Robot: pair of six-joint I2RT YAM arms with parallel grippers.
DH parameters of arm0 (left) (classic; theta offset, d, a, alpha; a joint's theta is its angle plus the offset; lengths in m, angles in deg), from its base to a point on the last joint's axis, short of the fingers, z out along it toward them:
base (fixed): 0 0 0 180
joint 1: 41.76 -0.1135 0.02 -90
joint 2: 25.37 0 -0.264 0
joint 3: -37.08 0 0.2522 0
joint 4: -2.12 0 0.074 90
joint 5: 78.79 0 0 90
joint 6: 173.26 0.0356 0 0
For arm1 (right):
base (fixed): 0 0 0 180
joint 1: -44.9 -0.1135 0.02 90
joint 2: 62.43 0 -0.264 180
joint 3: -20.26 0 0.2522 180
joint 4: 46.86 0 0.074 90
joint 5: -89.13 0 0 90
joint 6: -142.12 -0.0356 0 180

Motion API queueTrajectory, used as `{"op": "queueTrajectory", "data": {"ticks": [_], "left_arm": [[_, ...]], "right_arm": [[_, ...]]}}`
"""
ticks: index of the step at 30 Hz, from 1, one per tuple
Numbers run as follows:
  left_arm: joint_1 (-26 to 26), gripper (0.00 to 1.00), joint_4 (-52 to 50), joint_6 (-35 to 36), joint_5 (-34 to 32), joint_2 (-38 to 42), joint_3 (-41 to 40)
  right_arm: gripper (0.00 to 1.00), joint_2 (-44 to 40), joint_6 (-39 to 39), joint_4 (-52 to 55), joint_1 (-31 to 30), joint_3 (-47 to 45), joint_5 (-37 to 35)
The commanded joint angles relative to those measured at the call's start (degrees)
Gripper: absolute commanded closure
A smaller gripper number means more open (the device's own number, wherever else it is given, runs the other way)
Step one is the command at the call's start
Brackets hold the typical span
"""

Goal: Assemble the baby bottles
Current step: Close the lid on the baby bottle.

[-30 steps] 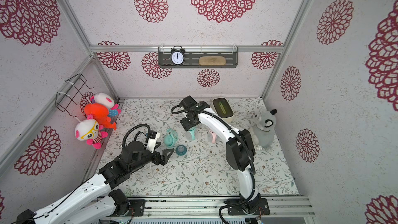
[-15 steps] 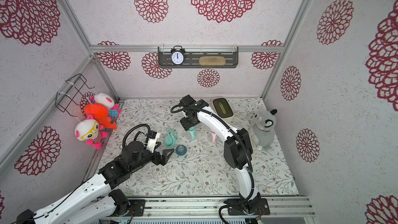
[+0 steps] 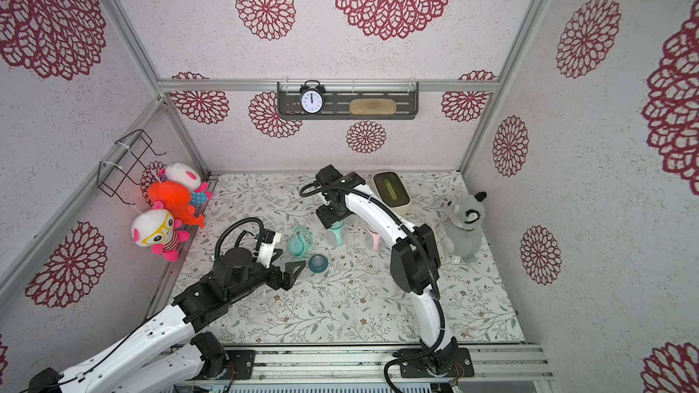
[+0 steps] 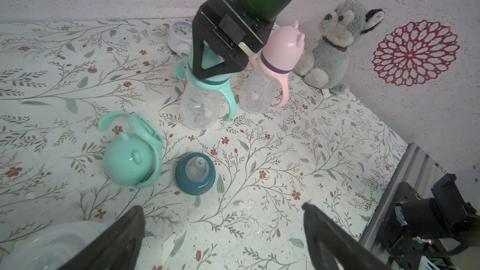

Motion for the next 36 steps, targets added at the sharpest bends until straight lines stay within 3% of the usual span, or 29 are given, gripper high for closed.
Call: {"op": "queueTrajectory", "data": {"ticks": [1,14,28,36], "left_arm": [[-0.5,0.02,-0.1,0.2,0.0,0.9,0.5],[-0.5,0.02,-0.4,0.1,0.0,0.9,0.7],[-0.5,0.02,-0.5,0.6,-0.2,1.2,0.9],[-0.5,0.02,-0.6,0.7,-0.2,1.0,1.4]], "right_arm": [[0.27,2.9,-0.4,4.2,0.3,-4.9,2.3],[0.24,0.7,-2.3,0.7,0.4,-1.9,-4.2],[0.22,0.1,-2.3,0.7,0.7,1.4,-4.4],[0.16,-0.8,-1.8,0.8,0.6,2.8,-3.6]]}}
